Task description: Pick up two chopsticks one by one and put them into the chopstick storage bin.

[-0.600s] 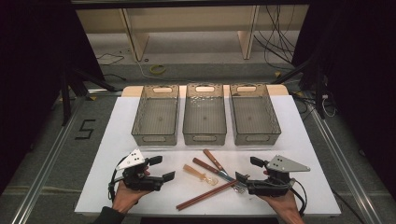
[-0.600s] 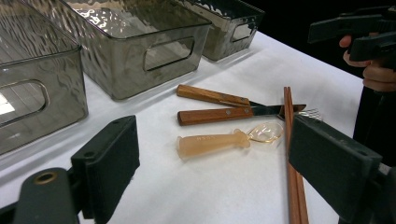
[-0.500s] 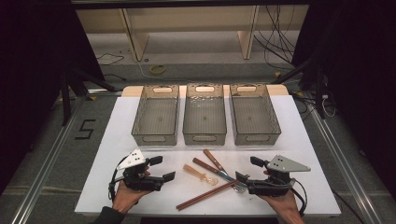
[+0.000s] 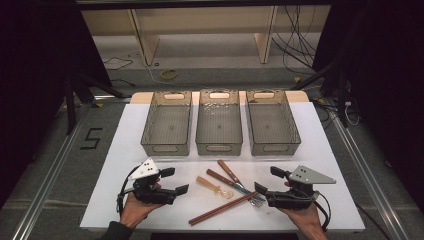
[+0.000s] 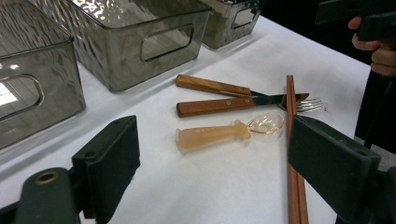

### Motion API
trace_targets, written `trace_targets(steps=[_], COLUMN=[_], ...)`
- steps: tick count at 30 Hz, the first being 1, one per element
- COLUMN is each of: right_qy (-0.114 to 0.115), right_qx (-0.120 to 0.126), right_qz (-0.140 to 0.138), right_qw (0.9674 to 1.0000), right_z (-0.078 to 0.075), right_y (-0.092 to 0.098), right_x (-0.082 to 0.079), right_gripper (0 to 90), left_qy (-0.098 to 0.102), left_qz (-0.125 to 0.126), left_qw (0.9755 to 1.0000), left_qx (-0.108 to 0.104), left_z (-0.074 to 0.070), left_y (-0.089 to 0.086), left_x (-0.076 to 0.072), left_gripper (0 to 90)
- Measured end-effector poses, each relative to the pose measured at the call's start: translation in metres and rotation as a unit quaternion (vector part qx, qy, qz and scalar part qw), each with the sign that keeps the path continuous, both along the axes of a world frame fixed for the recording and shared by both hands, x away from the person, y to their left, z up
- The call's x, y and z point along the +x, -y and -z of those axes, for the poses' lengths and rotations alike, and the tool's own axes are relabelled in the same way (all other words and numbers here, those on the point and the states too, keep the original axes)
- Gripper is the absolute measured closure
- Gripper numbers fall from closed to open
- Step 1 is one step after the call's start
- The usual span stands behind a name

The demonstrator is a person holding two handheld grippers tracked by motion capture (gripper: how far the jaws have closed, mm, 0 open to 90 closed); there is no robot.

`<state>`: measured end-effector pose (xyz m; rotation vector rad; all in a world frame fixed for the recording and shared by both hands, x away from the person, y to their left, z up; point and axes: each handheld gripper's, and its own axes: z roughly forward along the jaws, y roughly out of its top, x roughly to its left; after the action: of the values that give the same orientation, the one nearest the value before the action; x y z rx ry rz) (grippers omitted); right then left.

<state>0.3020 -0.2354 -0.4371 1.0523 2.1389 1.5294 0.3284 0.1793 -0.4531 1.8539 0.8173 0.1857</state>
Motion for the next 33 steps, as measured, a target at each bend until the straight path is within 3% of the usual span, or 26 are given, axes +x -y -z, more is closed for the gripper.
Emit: trace_targets(steps=[6, 7, 11, 13, 17, 19, 20, 22, 23, 28, 30, 31, 32, 33], right_qy=[-0.002, -0.003, -0.005, -0.006, -0.005, -0.009, -0.009, -0.009, -0.009, -0.011, -0.010, -0.010, -0.010, -0.011], right_qx=[0.004, 0.003, 0.002, 0.004, 0.001, -0.001, -0.002, -0.003, -0.003, -0.008, -0.009, -0.010, -0.010, -0.011], right_qz=[0.004, 0.005, 0.006, 0.007, 0.009, 0.010, 0.011, 0.012, 0.012, 0.007, 0.006, 0.006, 0.006, 0.005], right_qw=[1.0000, 1.0000, 1.0000, 1.0000, 0.9999, 0.9999, 0.9999, 0.9999, 0.9999, 0.9999, 0.9999, 0.9999, 0.9999, 0.9999], right_z=[-0.002, -0.002, -0.002, -0.002, -0.002, -0.002, -0.002, -0.002, -0.002, -0.002, -0.002, -0.002, -0.002, -0.002], right_y=[0.001, 0.002, 0.001, 0.002, 0.003, 0.003, 0.003, 0.003, 0.003, 0.003, 0.003, 0.002, 0.002, 0.002], right_x=[0.001, 0.001, 0.001, 0.001, 0.001, 0.000, 0.000, 0.000, 0.000, 0.000, -0.001, -0.001, -0.001, -0.001], right_gripper=[18.7, 18.6, 18.6, 18.6, 18.8, 18.8, 18.8, 18.8, 18.8, 19.3, 19.3, 19.3, 19.4, 19.4], left_qy=[-0.017, -0.019, -0.037, -0.041, -0.059, -0.063, -0.065, -0.068, -0.068, -0.088, -0.090, -0.093, -0.093, -0.097], left_qz=[0.027, 0.038, 0.057, 0.059, 0.079, 0.082, 0.088, 0.090, 0.090, 0.099, 0.104, 0.106, 0.106, 0.121], left_qw=[0.9991, 0.9979, 0.9946, 0.9939, 0.9873, 0.9860, 0.9837, 0.9814, 0.9814, 0.9737, 0.9689, 0.9673, 0.9673, 0.9623], left_qx=[0.029, 0.049, 0.078, 0.083, 0.125, 0.131, 0.143, 0.155, 0.155, 0.185, 0.206, 0.211, 0.211, 0.223], left_z=[-0.003, -0.004, -0.005, -0.005, -0.005, -0.005, -0.005, -0.006, -0.006, -0.003, -0.001, -0.001, -0.001, 0.000], left_y=[0.012, 0.018, 0.031, 0.034, 0.050, 0.053, 0.058, 0.065, 0.065, 0.078, 0.084, 0.087, 0.087, 0.091], left_x=[0.000, -0.001, -0.002, -0.002, -0.002, -0.002, -0.002, -0.002, -0.002, 0.000, 0.000, 0.000, 0.000, -0.001], left_gripper=[17.4, 17.7, 19.2, 19.7, 20.5, 21.5, 22.0, 22.2, 22.3, 21.8, 22.8, 23.0, 23.6, 26.3])
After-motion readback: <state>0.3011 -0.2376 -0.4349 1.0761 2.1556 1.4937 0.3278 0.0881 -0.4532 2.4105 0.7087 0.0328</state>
